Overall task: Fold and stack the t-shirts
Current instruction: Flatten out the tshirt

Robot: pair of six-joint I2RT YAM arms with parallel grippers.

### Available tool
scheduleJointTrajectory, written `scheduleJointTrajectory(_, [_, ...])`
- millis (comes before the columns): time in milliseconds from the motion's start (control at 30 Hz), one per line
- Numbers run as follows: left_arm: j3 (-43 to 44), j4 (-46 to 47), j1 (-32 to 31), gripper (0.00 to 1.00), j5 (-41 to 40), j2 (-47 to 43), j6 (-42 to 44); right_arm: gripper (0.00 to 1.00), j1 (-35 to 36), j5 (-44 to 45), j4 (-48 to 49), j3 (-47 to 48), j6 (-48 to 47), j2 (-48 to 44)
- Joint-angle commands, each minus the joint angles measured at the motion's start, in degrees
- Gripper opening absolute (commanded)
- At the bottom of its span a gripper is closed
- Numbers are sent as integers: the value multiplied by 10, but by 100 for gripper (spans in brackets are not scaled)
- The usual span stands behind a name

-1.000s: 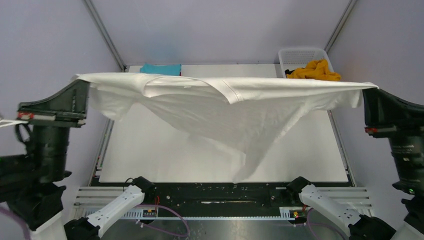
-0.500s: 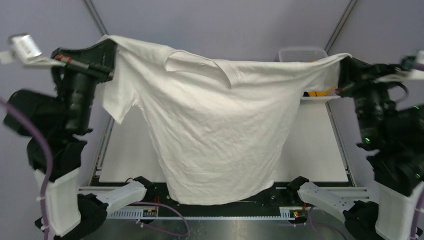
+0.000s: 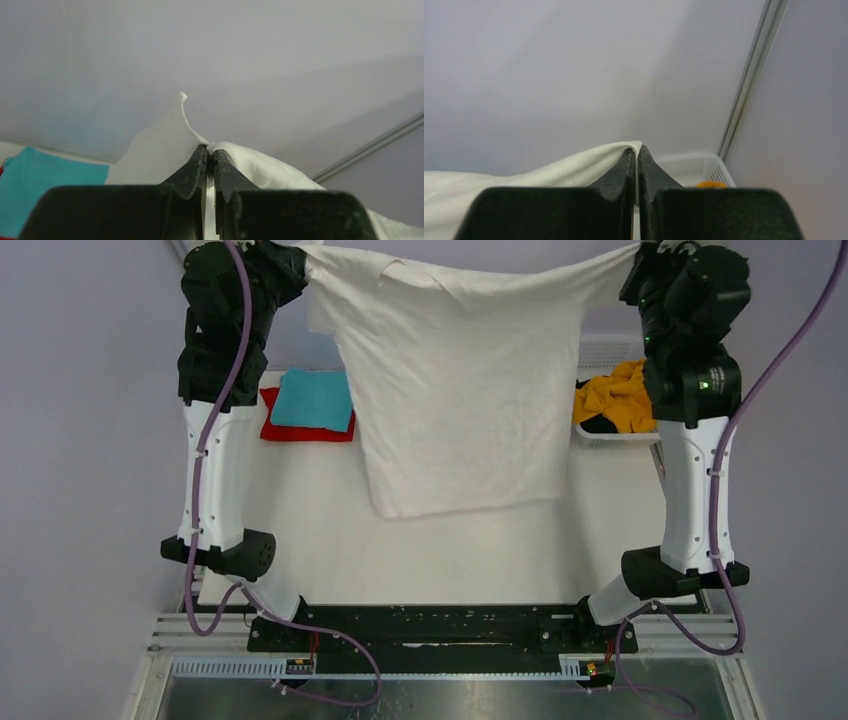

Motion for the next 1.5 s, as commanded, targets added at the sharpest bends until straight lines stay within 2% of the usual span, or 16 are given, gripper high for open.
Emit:
scheduleJointTrajectory(0, [51, 118, 3, 0, 46, -72, 8, 0, -27, -81, 4, 123, 25, -13])
scheduleJointTrajectory(100, [-15, 127, 4, 0, 54, -107, 25, 0, -30, -83, 5, 68, 21, -47])
scheduleJointTrajectory(167, [-96, 138, 4, 0, 62, -139, 37, 0, -31, -92, 6, -1, 14, -82])
scheduleJointTrajectory(267, [-296, 180, 4, 0, 48, -213, 55, 5, -31, -100, 9, -177, 26, -155])
scheduleJointTrajectory(333, [-493, 236, 4, 0, 18, -270, 55, 6, -31, -149, 49, -333, 46, -224])
scheduleJointTrajectory(467, [-766, 310, 4, 0, -7, -366, 14, 8, -30, -253, 100, -599, 134, -346])
scheduleJointTrajectory(567, [-909, 334, 4, 0, -5, -406, -52, 10, -30, -300, 97, -725, 230, -377])
scheduleJointTrajectory(700, [-1028, 325, 4, 0, -16, -426, -113, 10, -30, -346, 62, -834, 284, -369])
scheduleJointTrajectory(833, [-1092, 286, 4, 0, -24, -402, -165, 13, -31, -323, 12, -888, 311, -335])
scheduleJointTrajectory(900, [-1104, 259, 4, 13, -21, -385, -185, 15, -31, -292, -16, -891, 316, -317])
scheduleJointTrajectory(1000, [-1101, 189, 4, 19, -64, -377, -216, 15, -31, -251, -51, -895, 317, -311])
scheduleJointTrajectory(1133, [-1076, 102, 4, 13, -133, -415, -242, 15, -31, -221, -89, -880, 313, -339])
scheduleJointTrajectory(1267, [-1011, 13, 4, 1, -158, -451, -239, 10, -31, -231, -174, -808, 299, -354])
scheduleJointTrajectory(1367, [-965, -46, 4, 0, -166, -460, -233, 11, -31, -234, -248, -755, 282, -348])
scheduleJointTrajectory(1467, [-958, -85, 4, 0, -165, -455, -239, 12, -31, -240, -271, -764, 290, -356])
